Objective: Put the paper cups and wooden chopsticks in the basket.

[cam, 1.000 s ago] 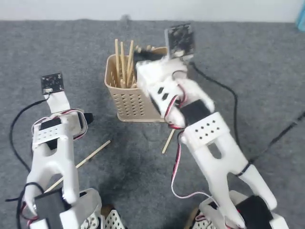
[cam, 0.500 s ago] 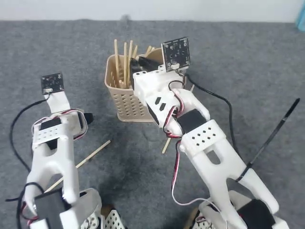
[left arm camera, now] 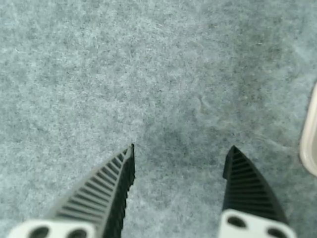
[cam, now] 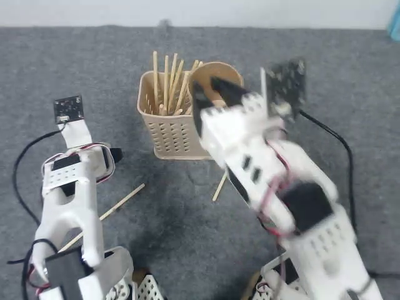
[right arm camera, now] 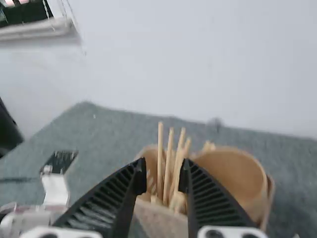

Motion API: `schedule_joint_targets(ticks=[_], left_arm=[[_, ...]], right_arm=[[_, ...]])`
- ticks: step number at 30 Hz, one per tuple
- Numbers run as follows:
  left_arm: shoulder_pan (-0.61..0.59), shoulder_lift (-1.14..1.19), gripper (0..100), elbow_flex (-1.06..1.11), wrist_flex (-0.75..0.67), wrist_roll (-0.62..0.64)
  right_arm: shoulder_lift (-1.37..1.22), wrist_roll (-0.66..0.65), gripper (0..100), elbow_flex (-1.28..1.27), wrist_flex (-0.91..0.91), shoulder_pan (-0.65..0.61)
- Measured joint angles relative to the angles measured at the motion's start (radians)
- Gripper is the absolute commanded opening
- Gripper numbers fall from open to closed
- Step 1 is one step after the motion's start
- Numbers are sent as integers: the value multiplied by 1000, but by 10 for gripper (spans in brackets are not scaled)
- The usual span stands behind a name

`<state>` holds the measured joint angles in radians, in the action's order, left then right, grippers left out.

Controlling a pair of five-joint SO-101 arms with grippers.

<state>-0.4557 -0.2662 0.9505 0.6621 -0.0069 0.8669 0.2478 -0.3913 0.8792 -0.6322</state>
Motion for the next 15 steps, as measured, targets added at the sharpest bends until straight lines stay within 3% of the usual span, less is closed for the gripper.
schedule_joint_targets(ticks=[4,8,13,15], left_arm=[[0,0,279,0,0,0],[0,0,279,0,0,0],[0,0,279,0,0,0],[0,0,279,0,0,0]], right_arm=[[146,0,126,-100,130,63],[259,0,121,-285,141,210],[350,0,5,-540,141,384],[356,0,18,-634,129,437]])
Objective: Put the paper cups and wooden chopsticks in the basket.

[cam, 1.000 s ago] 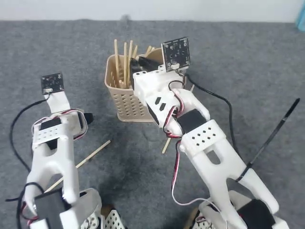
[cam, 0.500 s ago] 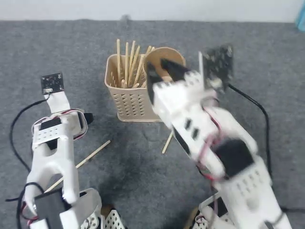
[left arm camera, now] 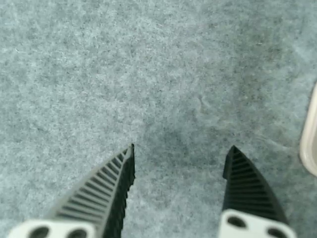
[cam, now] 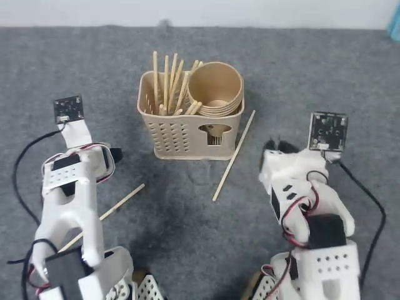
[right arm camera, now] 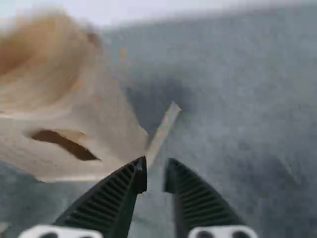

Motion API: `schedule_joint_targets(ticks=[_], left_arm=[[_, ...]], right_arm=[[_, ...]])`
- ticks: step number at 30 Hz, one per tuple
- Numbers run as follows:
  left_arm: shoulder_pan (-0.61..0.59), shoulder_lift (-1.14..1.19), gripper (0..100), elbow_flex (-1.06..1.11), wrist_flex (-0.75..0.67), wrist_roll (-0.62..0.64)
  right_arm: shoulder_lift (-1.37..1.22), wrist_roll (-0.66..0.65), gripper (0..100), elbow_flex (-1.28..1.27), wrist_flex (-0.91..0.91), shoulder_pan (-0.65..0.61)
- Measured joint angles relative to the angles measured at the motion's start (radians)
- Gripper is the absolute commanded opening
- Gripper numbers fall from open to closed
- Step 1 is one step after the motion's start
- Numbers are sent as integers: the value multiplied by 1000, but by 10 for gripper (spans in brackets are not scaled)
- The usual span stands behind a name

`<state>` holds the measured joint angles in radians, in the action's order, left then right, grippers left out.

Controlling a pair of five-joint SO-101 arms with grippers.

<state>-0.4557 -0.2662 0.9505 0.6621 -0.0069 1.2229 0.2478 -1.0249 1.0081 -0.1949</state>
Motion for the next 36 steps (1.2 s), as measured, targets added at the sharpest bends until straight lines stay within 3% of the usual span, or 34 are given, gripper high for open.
schedule_joint_targets(ticks=[12,19,25,29,36], left_arm=[[0,0,279,0,31,-3],[0,-11,279,-48,236,-245],[3,-183,280,-46,410,-493],[54,-333,280,23,474,-563],[204,-400,280,127,440,-588]], right_arm=[[-189,0,9,-451,-456,11],[-290,0,9,-453,-563,11],[-322,0,9,-453,-586,11],[-342,0,9,-453,-586,11],[-348,0,9,-453,-586,9]])
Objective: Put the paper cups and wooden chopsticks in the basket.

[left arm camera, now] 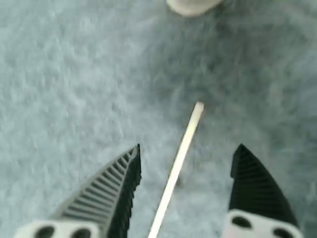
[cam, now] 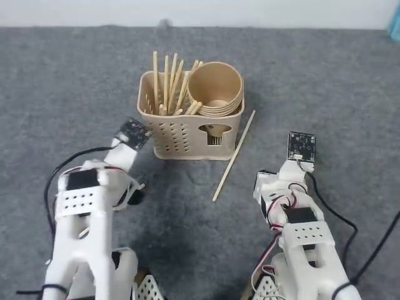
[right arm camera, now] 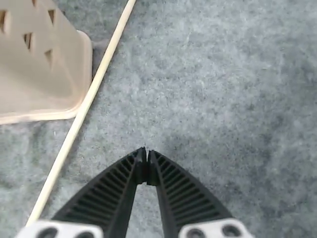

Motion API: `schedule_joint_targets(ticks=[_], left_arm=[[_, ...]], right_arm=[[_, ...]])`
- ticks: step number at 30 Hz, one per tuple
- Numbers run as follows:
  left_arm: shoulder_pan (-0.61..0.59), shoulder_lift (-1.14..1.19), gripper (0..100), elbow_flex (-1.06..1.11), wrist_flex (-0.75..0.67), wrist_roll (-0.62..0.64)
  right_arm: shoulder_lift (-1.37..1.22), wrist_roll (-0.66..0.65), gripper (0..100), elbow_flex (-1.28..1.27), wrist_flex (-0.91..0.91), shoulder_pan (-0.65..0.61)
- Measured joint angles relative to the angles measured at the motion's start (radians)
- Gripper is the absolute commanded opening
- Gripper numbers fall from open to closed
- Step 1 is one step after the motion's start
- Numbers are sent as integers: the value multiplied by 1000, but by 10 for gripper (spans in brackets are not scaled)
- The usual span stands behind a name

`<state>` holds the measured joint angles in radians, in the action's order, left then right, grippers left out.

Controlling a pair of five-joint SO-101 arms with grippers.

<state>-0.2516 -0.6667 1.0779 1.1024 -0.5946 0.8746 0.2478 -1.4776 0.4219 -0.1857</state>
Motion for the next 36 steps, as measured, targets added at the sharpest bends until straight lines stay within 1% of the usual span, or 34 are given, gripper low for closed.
schedule_joint_targets(ticks=[3,7,10,14,16,20,22,24,27,30,36], left_arm=[[20,48,280,0,-66,0],[26,169,280,0,-170,-2],[26,288,280,-25,-193,-2],[15,430,279,-107,-192,-2],[14,477,261,-147,-170,2],[14,540,144,-187,-152,5],[37,548,87,-190,-144,2],[64,548,58,-189,-138,0],[92,548,51,-180,-135,-2],[91,548,51,-180,-114,-5],[46,549,51,-183,-66,-9]], right_arm=[[0,0,9,0,0,0],[0,0,9,0,0,0],[0,0,9,0,0,0],[0,0,9,0,0,0],[0,0,9,0,0,0],[0,0,9,0,0,2],[0,0,9,0,0,2],[0,0,9,0,0,0],[0,0,9,0,0,0],[0,0,9,0,0,2],[0,0,9,0,0,0]])
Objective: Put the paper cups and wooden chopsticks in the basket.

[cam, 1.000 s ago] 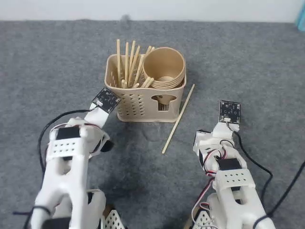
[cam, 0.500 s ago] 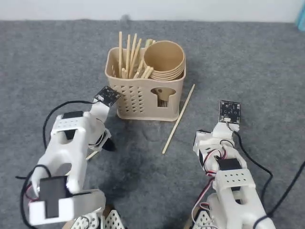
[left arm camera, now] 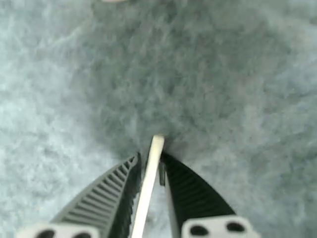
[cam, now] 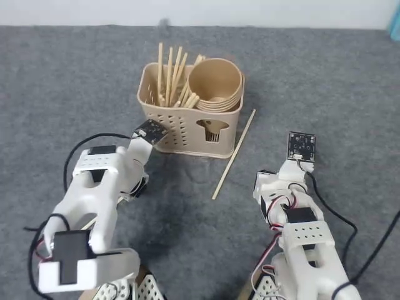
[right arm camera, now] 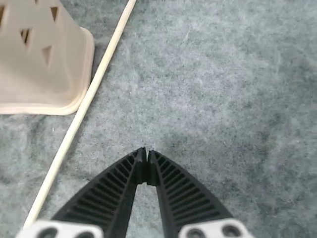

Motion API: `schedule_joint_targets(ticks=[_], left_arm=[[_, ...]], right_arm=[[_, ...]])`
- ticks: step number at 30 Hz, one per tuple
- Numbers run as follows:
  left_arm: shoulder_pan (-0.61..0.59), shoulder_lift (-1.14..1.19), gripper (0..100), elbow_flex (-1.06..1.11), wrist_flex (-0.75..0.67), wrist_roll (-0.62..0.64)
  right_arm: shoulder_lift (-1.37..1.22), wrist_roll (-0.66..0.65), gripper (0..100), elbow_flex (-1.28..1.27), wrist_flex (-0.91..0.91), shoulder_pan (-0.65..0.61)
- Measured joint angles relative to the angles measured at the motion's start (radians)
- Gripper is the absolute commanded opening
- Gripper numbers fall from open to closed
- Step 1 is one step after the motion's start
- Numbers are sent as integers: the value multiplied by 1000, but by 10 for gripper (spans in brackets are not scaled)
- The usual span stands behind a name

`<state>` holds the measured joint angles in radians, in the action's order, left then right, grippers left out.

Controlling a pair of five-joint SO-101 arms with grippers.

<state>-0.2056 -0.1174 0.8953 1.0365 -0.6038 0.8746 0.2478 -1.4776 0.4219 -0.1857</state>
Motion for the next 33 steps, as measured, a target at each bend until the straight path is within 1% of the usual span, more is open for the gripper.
schedule_joint_targets(ticks=[8,11,16,18,22,26,30,33], left_arm=[[-23,0,50,-5,92,2],[-35,0,32,-12,133,3],[-40,0,28,-26,227,3],[-40,-40,27,-26,272,3],[-41,-221,27,-26,387,3],[-41,-482,29,-8,471,3],[-48,-733,30,35,499,2],[-95,-896,30,35,499,-2]], right_arm=[[0,0,9,0,0,2],[0,0,9,0,0,0],[0,0,9,0,0,0],[0,0,9,0,0,0],[0,0,9,0,0,0],[0,0,9,0,0,0],[0,0,9,0,0,0],[0,0,9,0,0,0]])
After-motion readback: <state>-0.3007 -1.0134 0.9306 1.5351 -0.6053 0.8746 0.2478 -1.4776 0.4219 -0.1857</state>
